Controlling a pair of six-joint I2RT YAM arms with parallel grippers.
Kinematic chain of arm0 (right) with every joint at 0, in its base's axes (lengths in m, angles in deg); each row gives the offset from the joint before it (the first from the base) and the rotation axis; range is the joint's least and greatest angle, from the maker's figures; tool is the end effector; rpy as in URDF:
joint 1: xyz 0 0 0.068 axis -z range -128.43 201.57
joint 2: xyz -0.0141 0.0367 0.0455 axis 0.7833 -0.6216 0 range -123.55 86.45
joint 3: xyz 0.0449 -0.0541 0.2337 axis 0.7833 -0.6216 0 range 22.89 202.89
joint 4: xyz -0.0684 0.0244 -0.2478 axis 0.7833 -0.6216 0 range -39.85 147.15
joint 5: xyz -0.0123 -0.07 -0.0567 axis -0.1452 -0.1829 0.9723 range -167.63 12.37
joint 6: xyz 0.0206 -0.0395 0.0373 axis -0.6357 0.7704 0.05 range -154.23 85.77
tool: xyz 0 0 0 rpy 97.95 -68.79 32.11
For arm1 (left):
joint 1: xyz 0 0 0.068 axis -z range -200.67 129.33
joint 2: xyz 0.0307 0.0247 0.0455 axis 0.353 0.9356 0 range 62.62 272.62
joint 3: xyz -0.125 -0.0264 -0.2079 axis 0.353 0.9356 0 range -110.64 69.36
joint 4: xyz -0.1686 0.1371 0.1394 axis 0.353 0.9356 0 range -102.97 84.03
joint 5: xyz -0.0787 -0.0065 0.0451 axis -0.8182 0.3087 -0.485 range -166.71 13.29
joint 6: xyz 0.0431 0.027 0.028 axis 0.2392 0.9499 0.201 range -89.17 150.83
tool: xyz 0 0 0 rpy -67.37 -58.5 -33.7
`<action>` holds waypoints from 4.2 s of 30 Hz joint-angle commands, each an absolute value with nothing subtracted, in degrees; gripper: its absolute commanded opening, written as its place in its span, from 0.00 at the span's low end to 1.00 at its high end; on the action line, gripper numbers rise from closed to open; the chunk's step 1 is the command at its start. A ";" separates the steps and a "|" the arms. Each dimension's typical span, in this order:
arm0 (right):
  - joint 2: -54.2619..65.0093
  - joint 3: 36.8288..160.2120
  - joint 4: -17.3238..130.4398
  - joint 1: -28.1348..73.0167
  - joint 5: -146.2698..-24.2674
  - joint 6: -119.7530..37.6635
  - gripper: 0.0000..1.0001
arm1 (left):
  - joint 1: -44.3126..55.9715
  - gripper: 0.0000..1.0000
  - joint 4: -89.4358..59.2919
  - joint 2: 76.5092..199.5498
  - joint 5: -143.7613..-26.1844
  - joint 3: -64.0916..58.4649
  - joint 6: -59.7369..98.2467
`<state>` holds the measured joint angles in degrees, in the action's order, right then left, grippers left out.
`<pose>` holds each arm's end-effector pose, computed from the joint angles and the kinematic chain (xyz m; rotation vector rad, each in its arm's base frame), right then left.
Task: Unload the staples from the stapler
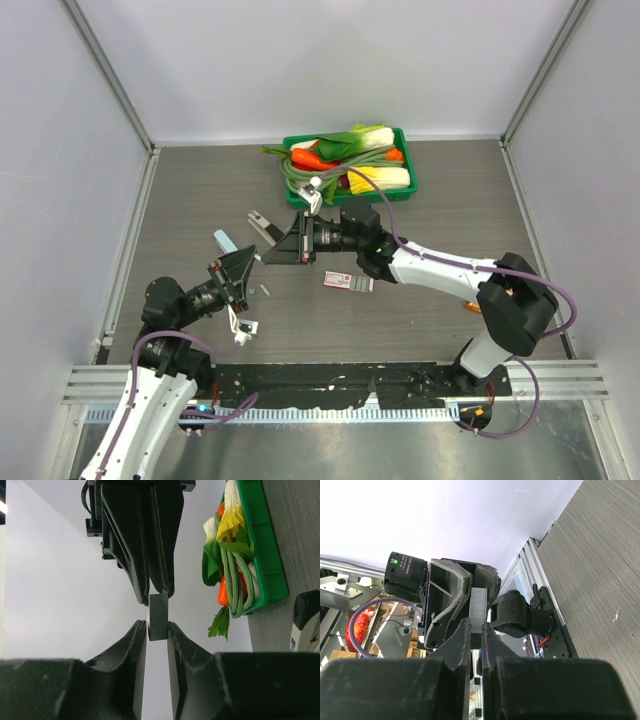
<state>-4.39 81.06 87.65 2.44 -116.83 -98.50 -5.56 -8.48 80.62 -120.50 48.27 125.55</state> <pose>0.2192 0.2935 0.2637 -0.4040 2.0132 1.9428 0.1270 -0.0641 0.2562 1.5630 0.3801 0.4732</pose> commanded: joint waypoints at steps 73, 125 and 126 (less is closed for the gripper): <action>13.86 87.40 52.58 -19.54 -84.57 -17.71 0.53 | 1.04 0.04 78.70 125.12 -134.46 -0.96 92.10; 39.85 69.83 39.58 -15.76 -45.49 -40.63 0.01 | 12.19 1.00 26.95 142.59 -100.47 -1.83 52.72; 41.18 69.65 37.75 -15.84 -43.28 -41.95 0.01 | 12.90 1.00 25.80 144.95 -99.14 -2.18 52.72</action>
